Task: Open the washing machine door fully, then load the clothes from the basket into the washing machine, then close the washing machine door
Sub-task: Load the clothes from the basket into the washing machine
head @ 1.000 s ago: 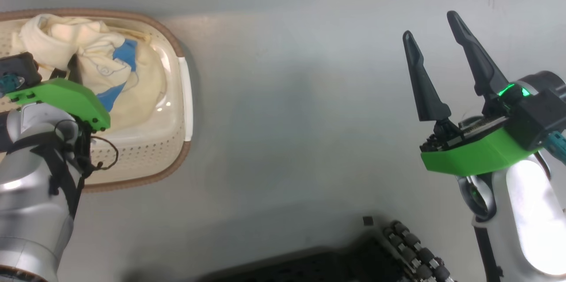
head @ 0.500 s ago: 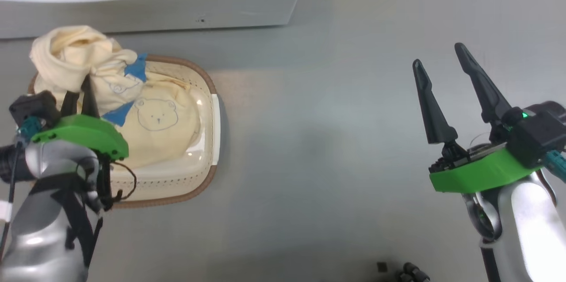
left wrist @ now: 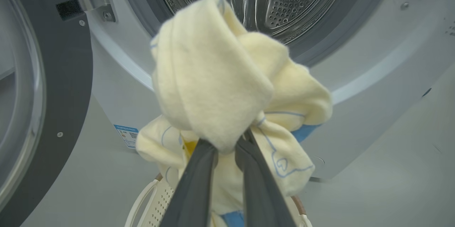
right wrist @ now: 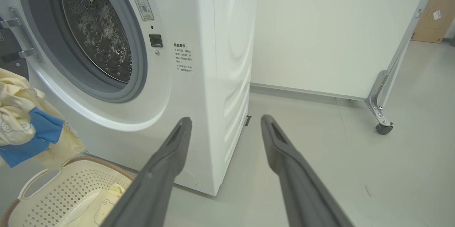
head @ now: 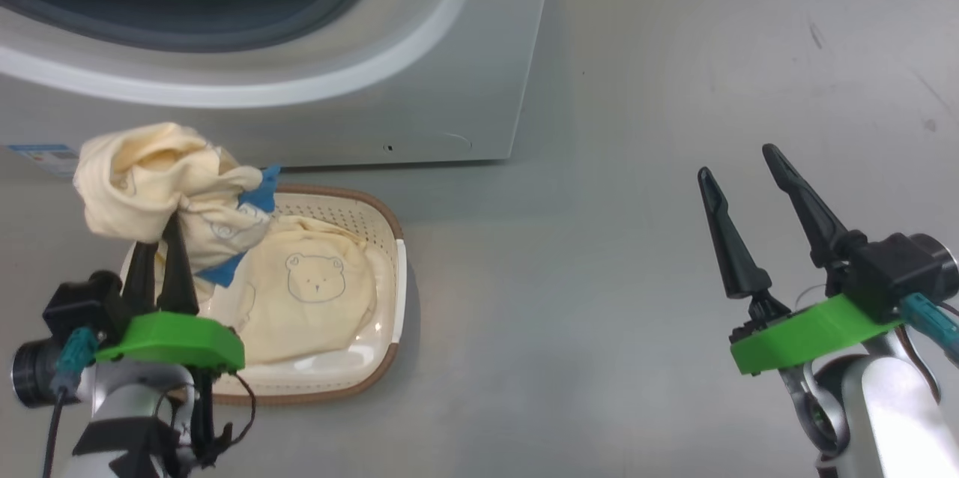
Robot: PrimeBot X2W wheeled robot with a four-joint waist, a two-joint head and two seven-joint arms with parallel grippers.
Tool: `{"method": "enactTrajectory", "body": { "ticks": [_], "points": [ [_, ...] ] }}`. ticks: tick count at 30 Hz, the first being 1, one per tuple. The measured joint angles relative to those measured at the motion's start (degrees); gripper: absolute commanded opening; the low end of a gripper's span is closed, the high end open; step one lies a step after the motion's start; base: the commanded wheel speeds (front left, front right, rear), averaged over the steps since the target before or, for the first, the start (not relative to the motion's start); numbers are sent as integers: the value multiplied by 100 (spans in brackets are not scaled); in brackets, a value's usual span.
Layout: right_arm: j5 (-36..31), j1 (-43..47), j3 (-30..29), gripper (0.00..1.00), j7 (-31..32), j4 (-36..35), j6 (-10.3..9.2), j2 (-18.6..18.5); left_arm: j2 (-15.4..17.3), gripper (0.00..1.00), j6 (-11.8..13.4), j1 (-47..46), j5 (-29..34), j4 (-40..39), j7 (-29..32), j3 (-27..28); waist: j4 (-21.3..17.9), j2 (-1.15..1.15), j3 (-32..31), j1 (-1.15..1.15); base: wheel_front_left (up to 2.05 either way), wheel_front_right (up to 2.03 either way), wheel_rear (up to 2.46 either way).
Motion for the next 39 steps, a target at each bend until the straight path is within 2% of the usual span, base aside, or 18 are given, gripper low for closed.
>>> {"method": "enactTrajectory", "body": {
  "ticks": [8, 12, 17, 27, 39],
  "points": [
    [-55, 389, -46, 100, 155, 25, 0, 0, 36, 0, 170, 983, 115, -861, 74, -40, 104, 0, -770, 0, 0, 0, 0],
    [-55, 543, -69, 100, 247, 7, 0, 1, 59, 0, 308, 1255, 116, -1235, 231, -71, 163, 0, -1028, 0, 0, 0, 0],
    [-45, 725, -96, 100, 291, -94, 0, 1, 107, 0, 363, 1483, 119, -1522, 330, -92, 242, 0, -1264, 0, 0, 0, 0],
    [38, 998, -165, 100, 354, -172, 0, 3, 141, 0, 485, 1877, 118, -1912, 492, -189, 301, 0, -1581, 0, 0, 0, 0],
    [53, 1089, -179, 100, 445, -219, 0, 3, 143, 0, 481, 1876, 110, -1990, 565, -277, 256, 0, -1686, 1, 0, 0, 0]
  ]
}}
